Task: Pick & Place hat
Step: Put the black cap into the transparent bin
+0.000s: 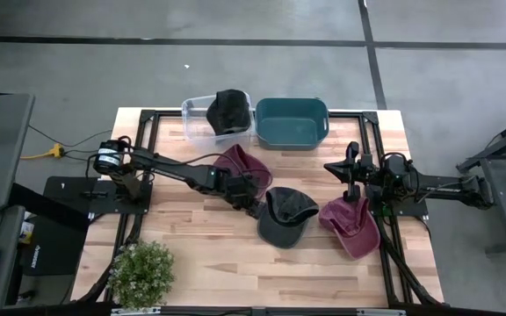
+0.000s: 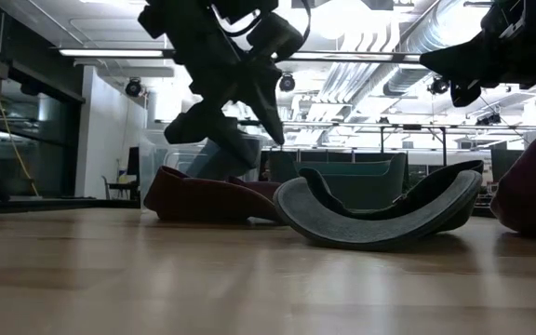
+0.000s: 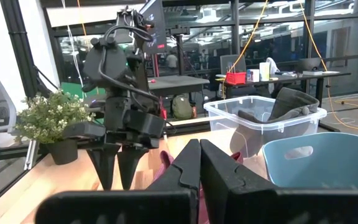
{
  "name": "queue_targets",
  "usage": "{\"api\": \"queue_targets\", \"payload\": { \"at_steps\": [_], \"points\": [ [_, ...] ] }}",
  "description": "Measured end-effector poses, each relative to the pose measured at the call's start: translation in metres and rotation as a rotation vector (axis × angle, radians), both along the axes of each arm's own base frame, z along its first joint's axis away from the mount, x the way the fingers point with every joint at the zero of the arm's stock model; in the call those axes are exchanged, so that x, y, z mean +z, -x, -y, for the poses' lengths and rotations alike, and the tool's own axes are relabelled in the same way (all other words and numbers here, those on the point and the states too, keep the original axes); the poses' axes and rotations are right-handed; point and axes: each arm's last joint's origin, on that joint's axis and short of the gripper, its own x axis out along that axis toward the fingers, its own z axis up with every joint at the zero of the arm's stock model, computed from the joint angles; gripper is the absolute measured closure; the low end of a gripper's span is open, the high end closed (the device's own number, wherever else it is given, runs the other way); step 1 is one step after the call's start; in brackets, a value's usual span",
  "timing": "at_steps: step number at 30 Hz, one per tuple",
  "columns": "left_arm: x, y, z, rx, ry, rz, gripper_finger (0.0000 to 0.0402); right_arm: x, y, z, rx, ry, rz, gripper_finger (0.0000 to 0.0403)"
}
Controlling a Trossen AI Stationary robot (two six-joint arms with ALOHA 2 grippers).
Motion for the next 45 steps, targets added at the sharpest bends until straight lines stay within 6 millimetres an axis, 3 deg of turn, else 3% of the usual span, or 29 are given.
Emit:
{"api": "queue_targets", "payload": {
  "at_steps": [7, 13, 19, 33, 45],
  "points": [
    [0.0, -0.001, 0.003, -0.008, -0.001, 0.008, 0.016, 0.0, 0.0, 0.0, 0.0, 0.0, 0.0, 0.0402],
    [-0.021, -0.011, 0.004, -0.005, 0.016, -0.015, 0.0113, 0.0, 0.0, 0.0, 0.0, 0.0, 0.0, 0.0402],
    [-0.05, -0.02, 0.006, -0.002, 0.075, -0.068, 0.0109, 0.0, 0.0, 0.0, 0.0, 0.0, -0.001, 0.0402],
    [-0.042, -0.026, 0.015, -0.051, 0.179, 0.018, 0.0108, -0.001, -0.001, 0.0, 0.0, -0.002, -0.013, 0.0402],
    [-0.042, -0.024, 0.032, -0.039, 0.131, 0.021, 0.0108, -0.002, -0.001, 0.0, 0.0, -0.002, -0.017, 0.0402]
  ]
}}
